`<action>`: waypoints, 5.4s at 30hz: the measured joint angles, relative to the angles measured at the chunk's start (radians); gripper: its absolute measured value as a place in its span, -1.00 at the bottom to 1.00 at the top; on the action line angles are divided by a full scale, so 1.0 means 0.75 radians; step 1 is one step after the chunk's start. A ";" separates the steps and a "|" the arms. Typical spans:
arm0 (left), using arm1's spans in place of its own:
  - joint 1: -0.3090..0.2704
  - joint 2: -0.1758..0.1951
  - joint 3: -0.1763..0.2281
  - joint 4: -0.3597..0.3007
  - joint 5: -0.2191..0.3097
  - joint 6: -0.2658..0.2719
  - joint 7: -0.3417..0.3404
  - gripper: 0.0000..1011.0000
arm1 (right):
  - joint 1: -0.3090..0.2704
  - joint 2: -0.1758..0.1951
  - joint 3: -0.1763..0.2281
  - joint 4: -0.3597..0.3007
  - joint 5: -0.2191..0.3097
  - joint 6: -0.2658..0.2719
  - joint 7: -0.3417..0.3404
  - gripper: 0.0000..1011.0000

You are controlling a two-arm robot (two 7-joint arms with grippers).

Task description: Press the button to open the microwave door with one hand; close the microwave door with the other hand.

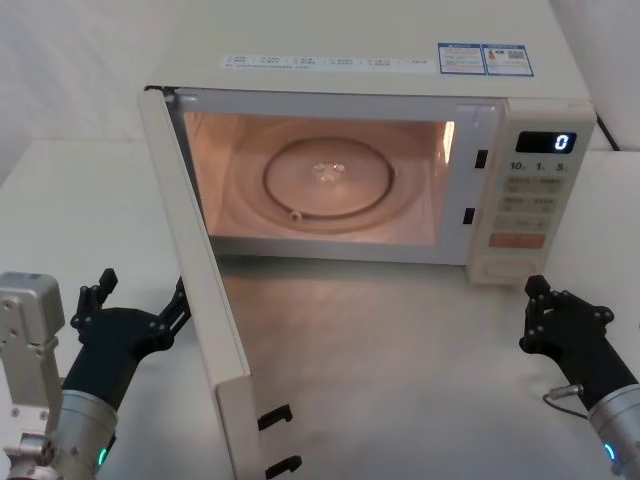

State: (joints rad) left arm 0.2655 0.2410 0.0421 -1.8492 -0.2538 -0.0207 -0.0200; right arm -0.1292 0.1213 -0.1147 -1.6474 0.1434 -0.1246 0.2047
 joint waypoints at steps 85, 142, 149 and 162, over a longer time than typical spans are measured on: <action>0.000 0.000 0.000 0.000 0.000 0.000 0.000 0.98 | -0.009 0.085 -0.036 -0.013 0.024 0.002 0.055 0.98; 0.000 0.000 0.000 0.000 0.000 0.000 0.000 -1.00 | -0.009 0.085 -0.036 -0.013 0.024 0.002 0.056 0.98; 0.000 0.000 0.000 0.000 0.000 0.000 0.000 -1.00 | -0.009 0.085 -0.036 -0.013 0.024 0.002 0.056 0.98; 0.000 0.000 0.000 0.000 0.000 0.000 0.000 -1.00 | -0.009 0.085 -0.036 -0.013 0.024 0.002 0.056 0.98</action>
State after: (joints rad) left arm 0.2655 0.2410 0.0421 -1.8492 -0.2538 -0.0207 -0.0198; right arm -0.1360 0.1850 -0.1417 -1.6571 0.1613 -0.1233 0.2464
